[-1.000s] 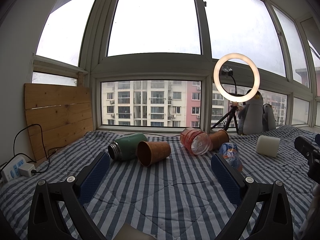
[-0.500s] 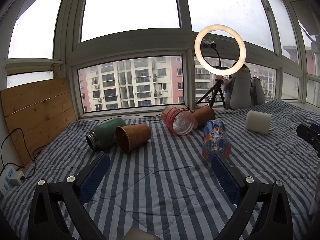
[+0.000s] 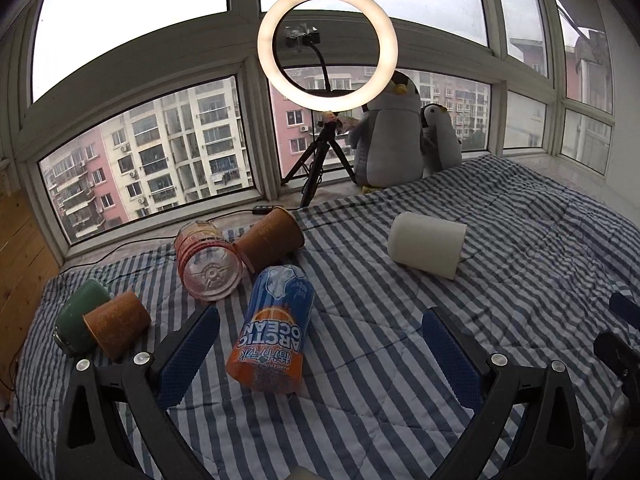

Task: Flip cup upside down
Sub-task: 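Move the left tool toward the white cup lying on its side, then close the left gripper on the white cup's body, then lift the white cup with the left gripper and rotate it rim-down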

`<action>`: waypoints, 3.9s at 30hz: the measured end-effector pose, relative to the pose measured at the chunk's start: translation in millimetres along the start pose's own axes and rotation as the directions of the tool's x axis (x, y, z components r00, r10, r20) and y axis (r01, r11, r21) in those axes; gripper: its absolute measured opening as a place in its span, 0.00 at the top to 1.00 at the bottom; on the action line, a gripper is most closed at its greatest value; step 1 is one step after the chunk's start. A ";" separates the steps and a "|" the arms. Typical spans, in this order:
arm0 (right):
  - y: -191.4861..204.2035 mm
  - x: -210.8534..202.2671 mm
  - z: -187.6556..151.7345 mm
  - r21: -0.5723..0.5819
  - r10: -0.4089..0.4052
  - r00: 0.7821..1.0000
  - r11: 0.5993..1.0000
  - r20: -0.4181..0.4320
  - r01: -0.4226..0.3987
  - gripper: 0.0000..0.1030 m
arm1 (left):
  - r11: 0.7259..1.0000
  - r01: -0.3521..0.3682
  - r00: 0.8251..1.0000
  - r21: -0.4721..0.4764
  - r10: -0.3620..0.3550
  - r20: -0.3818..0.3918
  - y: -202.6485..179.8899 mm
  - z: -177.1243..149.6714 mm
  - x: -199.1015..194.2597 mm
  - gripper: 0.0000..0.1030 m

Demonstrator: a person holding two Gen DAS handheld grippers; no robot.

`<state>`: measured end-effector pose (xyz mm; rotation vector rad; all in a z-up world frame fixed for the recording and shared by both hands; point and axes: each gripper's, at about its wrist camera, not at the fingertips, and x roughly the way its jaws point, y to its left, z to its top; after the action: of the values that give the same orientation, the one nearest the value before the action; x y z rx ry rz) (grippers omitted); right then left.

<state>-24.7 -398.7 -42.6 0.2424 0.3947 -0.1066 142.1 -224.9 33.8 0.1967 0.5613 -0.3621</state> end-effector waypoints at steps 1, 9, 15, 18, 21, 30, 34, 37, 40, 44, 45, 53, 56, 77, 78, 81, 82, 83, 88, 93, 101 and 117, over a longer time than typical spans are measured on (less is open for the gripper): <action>-6.6 0.8 0.0 0.007 0.007 1.000 1.000 -0.010 -0.007 0.02 | 1.000 0.013 1.000 -0.002 -0.013 -0.014 -8.4 12.3 14.1 0.00; -35.0 3.6 -4.4 0.039 0.038 0.999 0.999 -0.032 -0.037 0.02 | 0.997 0.059 0.990 -0.059 -0.066 -0.125 -54.3 83.6 117.3 0.00; -42.7 9.7 -6.6 0.062 0.070 0.996 0.996 -0.046 -0.067 0.02 | 0.984 0.104 0.967 -0.146 -0.134 -0.215 -68.3 109.2 190.2 0.02; -37.9 11.0 -8.8 0.036 0.066 0.997 0.997 -0.042 -0.064 0.02 | 0.987 0.099 0.953 -0.130 -0.132 -0.273 -77.6 114.9 223.1 0.04; -35.3 9.2 -10.1 0.024 0.067 0.997 0.997 -0.030 -0.067 0.02 | 0.993 0.065 0.944 -0.101 -0.094 -0.317 -81.6 114.6 248.6 0.05; -38.0 7.6 -9.7 0.039 0.070 0.997 0.997 -0.015 -0.069 0.02 | 0.990 0.085 0.906 -0.109 -0.122 -0.405 -65.4 86.6 259.7 0.05; -37.2 6.4 -10.0 0.033 0.061 0.998 0.998 -0.008 -0.061 0.02 | 0.990 0.081 0.896 -0.113 -0.122 -0.428 -53.0 68.2 238.9 0.05; -36.6 5.2 -10.2 0.030 0.052 0.999 0.998 -0.005 -0.052 0.02 | 0.988 0.104 0.892 -0.113 -0.143 -0.429 -46.2 54.0 219.3 0.06; -34.2 5.1 -10.0 0.020 0.041 0.999 0.999 -0.005 -0.041 0.02 | 0.984 0.129 0.884 -0.122 -0.170 -0.436 -39.5 40.8 201.3 0.06; -30.2 6.0 -9.3 0.003 0.030 0.999 1.000 -0.012 -0.030 0.02 | 0.972 0.166 0.870 -0.164 -0.222 -0.439 -25.6 27.6 183.4 0.07; -29.4 6.1 -8.9 0.003 0.030 0.999 1.000 -0.016 -0.030 0.02 | 0.966 0.175 0.866 -0.188 -0.242 -0.437 -20.0 25.1 179.2 0.07; -16.8 13.5 1.7 -0.006 0.068 0.996 0.998 -0.054 -0.068 0.02 | 0.946 0.205 0.856 -0.251 -0.298 -0.423 6.7 9.3 148.6 0.07; -4.6 17.4 11.9 -0.044 0.073 0.995 0.996 -0.062 -0.076 0.02 | 0.932 0.213 0.849 -0.292 -0.325 -0.417 19.8 1.4 139.3 0.07; 121.0 157.9 59.8 -0.244 0.224 0.832 0.889 -0.508 -0.388 0.02 | 0.940 0.193 0.938 -0.281 -0.261 -0.230 116.9 -76.5 -18.2 0.06; 129.1 164.1 58.6 -0.257 0.212 0.823 0.883 -0.526 -0.392 0.02 | 0.938 0.190 0.937 -0.289 -0.261 -0.231 121.2 -82.9 -19.6 0.06; 157.2 181.7 54.9 -0.324 0.159 0.789 0.850 -0.593 -0.414 0.02 | 0.937 0.188 0.936 -0.294 -0.262 -0.235 131.8 -100.0 -22.4 0.06; 164.8 186.1 52.7 -0.346 0.135 0.781 0.842 -0.609 -0.415 0.02 | 0.940 0.183 0.938 -0.289 -0.255 -0.234 135.4 -107.6 -24.7 0.06; 172.6 190.3 50.2 -0.371 0.110 0.770 0.827 -0.628 -0.422 0.02 | 0.941 0.181 0.939 -0.285 -0.252 -0.234 137.1 -110.7 -26.0 0.06; 192.4 203.7 40.1 -0.491 -0.029 0.745 0.769 -0.667 -0.409 0.03 | 0.944 0.176 0.947 -0.278 -0.240 -0.214 146.6 -115.8 -33.3 0.06; 201.5 212.3 34.0 -0.546 -0.107 0.721 0.732 -0.684 -0.408 0.12 | 0.943 0.169 0.953 -0.285 -0.231 -0.198 156.5 -115.1 -37.0 0.06; 215.4 235.2 13.5 -0.609 -0.207 0.695 0.687 -0.688 -0.398 0.31 | 0.936 0.169 0.954 -0.310 -0.235 -0.188 171.7 -118.9 -39.4 0.06; 195.2 163.9 28.2 -0.490 -0.037 0.823 0.818 -0.567 -0.301 0.31 | 0.924 0.183 0.958 -0.335 -0.245 -0.151 195.5 -132.3 -68.2 0.06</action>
<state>165.4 -226.5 -40.2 -0.3060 0.9733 0.2402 100.2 10.7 -22.1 -0.1457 0.8260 -0.4634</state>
